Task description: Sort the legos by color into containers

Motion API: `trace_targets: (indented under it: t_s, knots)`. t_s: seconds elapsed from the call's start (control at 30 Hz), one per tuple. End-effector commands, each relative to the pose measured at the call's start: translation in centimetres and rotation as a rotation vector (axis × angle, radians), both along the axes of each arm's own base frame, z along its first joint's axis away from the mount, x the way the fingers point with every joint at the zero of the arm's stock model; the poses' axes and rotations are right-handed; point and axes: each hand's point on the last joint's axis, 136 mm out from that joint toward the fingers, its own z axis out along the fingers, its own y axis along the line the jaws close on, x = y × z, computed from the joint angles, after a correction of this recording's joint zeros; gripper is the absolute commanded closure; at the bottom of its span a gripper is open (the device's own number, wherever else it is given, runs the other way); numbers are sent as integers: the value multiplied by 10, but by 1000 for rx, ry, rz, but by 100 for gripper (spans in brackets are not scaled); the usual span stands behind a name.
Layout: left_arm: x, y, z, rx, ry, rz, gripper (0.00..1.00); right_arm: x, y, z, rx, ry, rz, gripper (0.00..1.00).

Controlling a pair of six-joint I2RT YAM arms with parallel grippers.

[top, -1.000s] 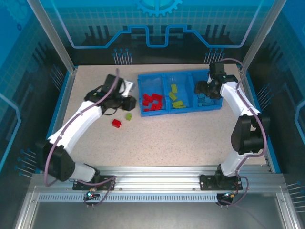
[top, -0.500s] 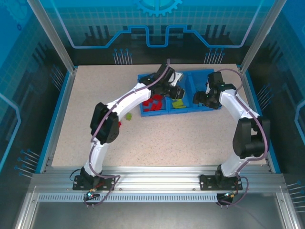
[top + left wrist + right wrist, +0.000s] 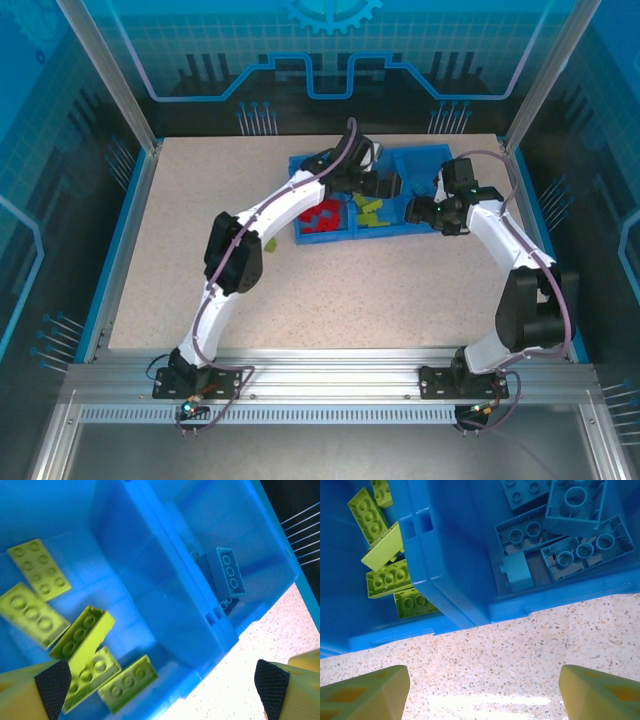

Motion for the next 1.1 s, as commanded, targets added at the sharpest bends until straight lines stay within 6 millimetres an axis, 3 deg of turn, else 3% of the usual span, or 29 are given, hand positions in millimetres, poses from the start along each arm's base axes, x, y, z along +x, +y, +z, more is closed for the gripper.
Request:
trace_targets:
  t_s: [0.0, 0.07, 0.2, 0.3, 0.47, 0.7, 1.07]
  knots:
    - [-16, 40, 79, 27, -156, 73, 1, -4, 1, 8, 23, -25, 2, 21]
    - [-27, 83, 73, 157, -158, 158, 1, -5, 2, 8, 27, -25, 4, 21]
    - [-59, 184, 15, 369, -9, 314, 1, -6, 5, 8, 38, -30, 8, 21]
    - [-85, 227, -22, 381, 98, 380, 3, -6, 7, 8, 37, -30, 11, 21]
    - [-103, 242, -61, 436, 183, 373, 11, -6, 9, 9, 39, -26, 12, 21]
    - [-106, 251, -102, 509, 286, 378, 21, -11, 5, 14, 13, -28, 9, 20]
    - [-112, 271, -138, 504, 364, 410, 26, -11, 3, 16, 3, -26, 4, 20]
